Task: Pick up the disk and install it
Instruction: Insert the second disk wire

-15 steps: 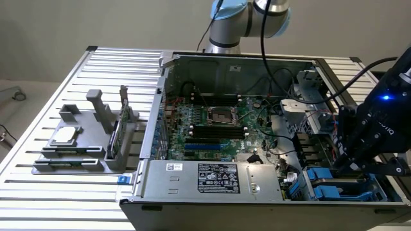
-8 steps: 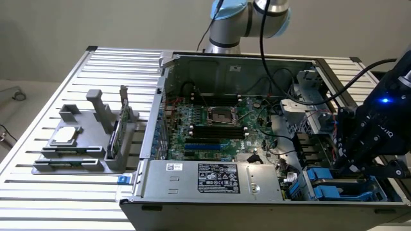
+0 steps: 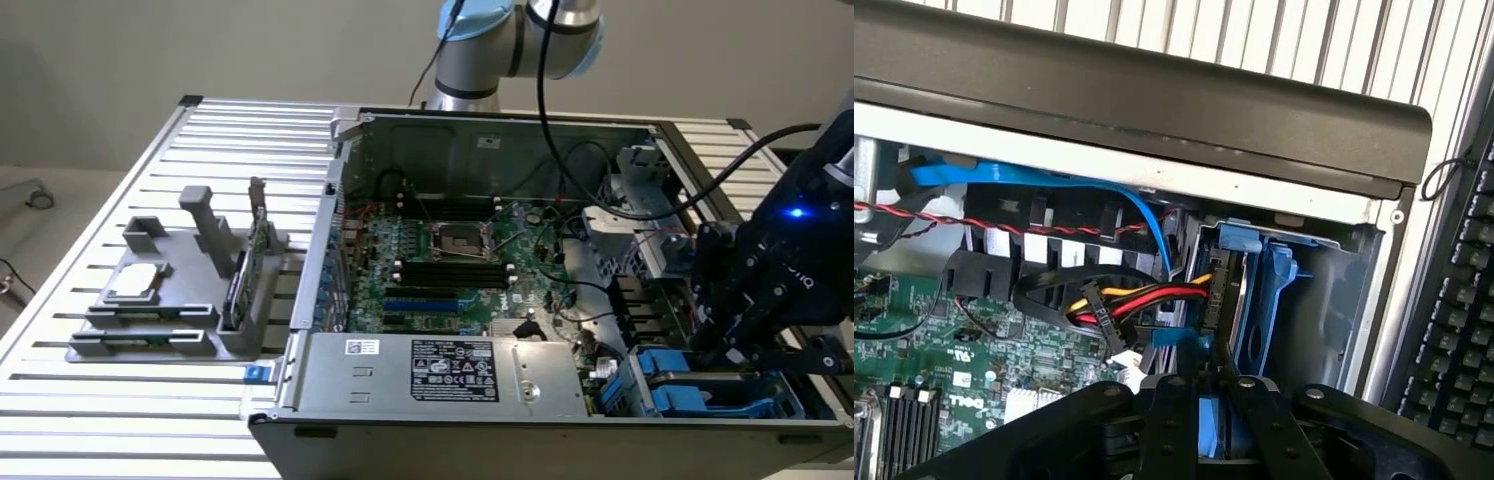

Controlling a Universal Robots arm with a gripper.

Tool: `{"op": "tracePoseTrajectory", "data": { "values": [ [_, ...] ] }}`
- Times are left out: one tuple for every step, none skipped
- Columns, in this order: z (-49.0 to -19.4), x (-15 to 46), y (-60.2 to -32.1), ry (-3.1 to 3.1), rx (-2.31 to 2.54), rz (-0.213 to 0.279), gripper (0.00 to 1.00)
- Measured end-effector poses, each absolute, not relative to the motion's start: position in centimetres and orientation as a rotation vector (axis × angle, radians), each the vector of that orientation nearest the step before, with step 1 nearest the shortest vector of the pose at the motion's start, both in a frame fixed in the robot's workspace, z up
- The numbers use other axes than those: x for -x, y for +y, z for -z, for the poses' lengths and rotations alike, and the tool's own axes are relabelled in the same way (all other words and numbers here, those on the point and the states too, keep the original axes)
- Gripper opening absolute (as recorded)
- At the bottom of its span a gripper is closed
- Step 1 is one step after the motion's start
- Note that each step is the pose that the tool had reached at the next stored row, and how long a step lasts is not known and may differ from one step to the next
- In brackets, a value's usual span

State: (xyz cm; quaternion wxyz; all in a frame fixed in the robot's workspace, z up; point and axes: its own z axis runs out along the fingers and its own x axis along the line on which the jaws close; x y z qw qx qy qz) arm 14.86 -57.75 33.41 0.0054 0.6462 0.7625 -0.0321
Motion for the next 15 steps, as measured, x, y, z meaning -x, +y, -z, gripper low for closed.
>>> {"op": "tracePoseTrajectory", "data": {
  "values": [
    [-33.6,-14.8,-57.8,2.388,-2.023,0.100,0.24],
    [-34.1,-14.8,-57.7,2.388,-2.022,0.102,0.30],
    [-34.5,-14.8,-57.7,2.388,-2.021,0.102,0.30],
    [-34.9,-14.8,-57.8,2.388,-2.021,0.102,0.36],
    [-35.3,-14.8,-57.7,2.388,-2.021,0.102,0.42],
    [-35.6,-14.7,-57.8,2.388,-2.021,0.102,0.42],
    [-35.7,-14.5,-57.7,2.388,-2.021,0.102,0.42],
    [-35.8,-14.3,-57.7,2.389,-2.021,0.101,0.42],
    [-35.9,-13.9,-57.7,2.389,-2.021,0.100,0.42],
    [-36.0,-13.6,-57.7,2.390,-2.021,0.100,0.42],
    [-36.0,-13.3,-57.7,2.390,-2.021,0.099,0.42],
    [-36.1,-13.0,-57.7,2.391,-2.021,0.099,0.42],
    [-36.2,-12.6,-57.7,2.391,-2.021,0.098,0.42],
    [-36.2,-12.3,-57.7,2.392,-2.021,0.097,0.42],
    [-36.3,-12.0,-57.7,2.392,-2.021,0.097,0.42]
  ]
}}
